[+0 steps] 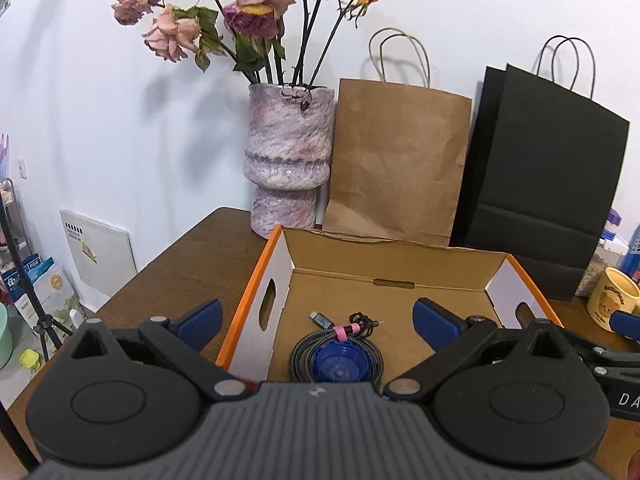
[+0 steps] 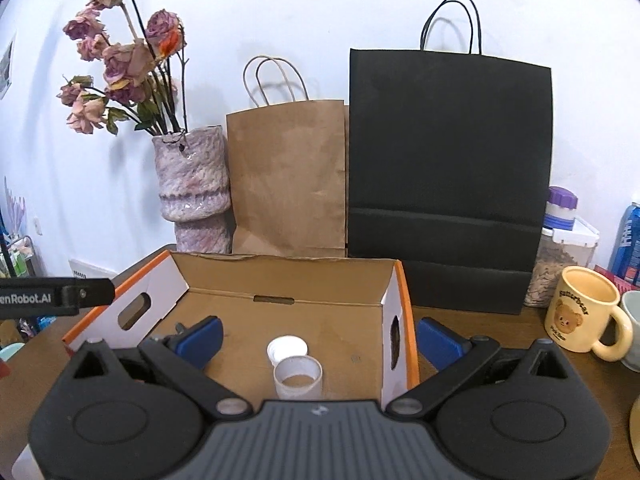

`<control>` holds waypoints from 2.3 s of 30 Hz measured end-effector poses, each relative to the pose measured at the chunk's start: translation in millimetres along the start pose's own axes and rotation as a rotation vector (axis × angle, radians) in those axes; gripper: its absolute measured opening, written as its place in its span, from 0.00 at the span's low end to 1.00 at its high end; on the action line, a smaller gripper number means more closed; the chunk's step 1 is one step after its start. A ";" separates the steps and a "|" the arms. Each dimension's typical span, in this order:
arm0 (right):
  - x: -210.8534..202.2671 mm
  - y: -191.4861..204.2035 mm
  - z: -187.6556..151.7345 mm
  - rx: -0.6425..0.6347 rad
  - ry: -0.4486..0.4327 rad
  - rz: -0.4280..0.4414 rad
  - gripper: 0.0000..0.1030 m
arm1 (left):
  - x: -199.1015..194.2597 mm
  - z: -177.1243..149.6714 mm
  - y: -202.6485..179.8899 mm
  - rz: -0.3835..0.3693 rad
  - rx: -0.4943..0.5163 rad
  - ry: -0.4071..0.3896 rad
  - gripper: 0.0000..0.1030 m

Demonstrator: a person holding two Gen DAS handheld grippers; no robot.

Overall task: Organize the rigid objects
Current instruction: 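Withdraw both tools from the box toward the remaining items, then grasp the green spray bottle by its cap with the right tool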

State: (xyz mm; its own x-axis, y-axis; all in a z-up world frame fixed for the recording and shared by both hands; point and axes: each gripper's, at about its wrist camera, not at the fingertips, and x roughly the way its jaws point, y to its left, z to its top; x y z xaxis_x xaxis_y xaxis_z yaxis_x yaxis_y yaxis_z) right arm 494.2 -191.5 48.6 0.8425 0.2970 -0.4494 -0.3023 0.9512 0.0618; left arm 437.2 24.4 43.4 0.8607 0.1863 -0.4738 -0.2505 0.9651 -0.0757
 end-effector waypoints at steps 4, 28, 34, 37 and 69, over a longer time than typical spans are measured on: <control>-18.3 -0.1 -5.9 -0.010 -0.007 -0.005 1.00 | -15.9 -7.1 4.1 -0.004 0.005 -0.005 1.00; -131.0 23.5 -77.5 -0.054 -0.015 0.005 1.00 | -120.4 -78.1 37.7 -0.065 0.053 -0.013 1.00; -151.2 33.4 -99.0 -0.065 0.007 0.006 1.00 | -131.9 -98.3 52.5 -0.057 0.056 0.006 1.00; -158.2 35.8 -108.1 -0.068 0.022 0.004 1.00 | -134.9 -109.2 58.6 -0.053 0.060 0.017 1.00; -155.6 88.0 -147.2 -0.070 0.142 0.052 1.00 | -151.6 -146.5 110.9 -0.043 0.130 0.007 1.00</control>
State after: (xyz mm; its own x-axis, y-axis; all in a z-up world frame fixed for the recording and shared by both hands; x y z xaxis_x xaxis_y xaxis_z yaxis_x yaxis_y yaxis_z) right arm 270.9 -166.3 -7.2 0.7548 0.3260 -0.5692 -0.3785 0.9252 0.0281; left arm 214.1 76.3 -21.8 0.8661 0.1434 -0.4788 -0.1538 0.9879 0.0178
